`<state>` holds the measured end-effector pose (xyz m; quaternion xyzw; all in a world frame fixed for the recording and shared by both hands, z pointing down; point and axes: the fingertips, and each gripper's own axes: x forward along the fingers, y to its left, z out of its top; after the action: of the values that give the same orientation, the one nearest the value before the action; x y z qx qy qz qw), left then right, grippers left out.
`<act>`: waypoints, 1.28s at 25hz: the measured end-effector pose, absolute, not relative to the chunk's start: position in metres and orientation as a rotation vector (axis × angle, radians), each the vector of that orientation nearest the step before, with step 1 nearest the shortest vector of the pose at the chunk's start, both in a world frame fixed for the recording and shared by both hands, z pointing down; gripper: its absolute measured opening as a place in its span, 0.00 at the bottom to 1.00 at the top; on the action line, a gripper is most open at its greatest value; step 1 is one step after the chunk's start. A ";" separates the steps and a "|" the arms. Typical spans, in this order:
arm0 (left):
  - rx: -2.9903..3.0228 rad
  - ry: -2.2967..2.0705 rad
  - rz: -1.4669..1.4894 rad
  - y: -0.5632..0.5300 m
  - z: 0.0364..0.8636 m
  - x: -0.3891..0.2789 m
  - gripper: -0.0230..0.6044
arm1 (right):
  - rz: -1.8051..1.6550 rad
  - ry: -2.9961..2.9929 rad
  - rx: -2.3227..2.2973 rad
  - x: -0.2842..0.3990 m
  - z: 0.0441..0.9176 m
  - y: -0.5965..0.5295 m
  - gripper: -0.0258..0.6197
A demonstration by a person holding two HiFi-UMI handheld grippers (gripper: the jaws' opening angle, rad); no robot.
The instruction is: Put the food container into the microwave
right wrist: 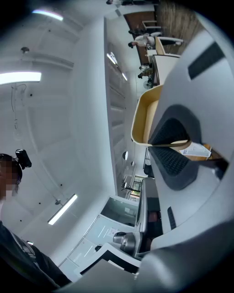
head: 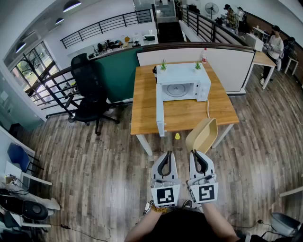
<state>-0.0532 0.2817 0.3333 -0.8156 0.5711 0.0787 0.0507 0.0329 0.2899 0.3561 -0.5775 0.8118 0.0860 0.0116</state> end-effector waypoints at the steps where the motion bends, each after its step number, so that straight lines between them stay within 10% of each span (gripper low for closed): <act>1: -2.487 1.733 0.242 0.280 0.333 -0.052 0.09 | 0.267 2.523 -1.809 0.033 0.356 0.288 0.07; 32: -2.618 1.657 0.249 0.231 0.350 -0.063 0.09 | 0.226 2.551 -1.824 0.009 0.369 0.246 0.07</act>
<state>-0.0632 0.2314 0.3496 -0.8421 0.5331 0.0801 0.0166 0.0086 0.2456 0.3686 -0.5802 0.8113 0.0719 -0.0013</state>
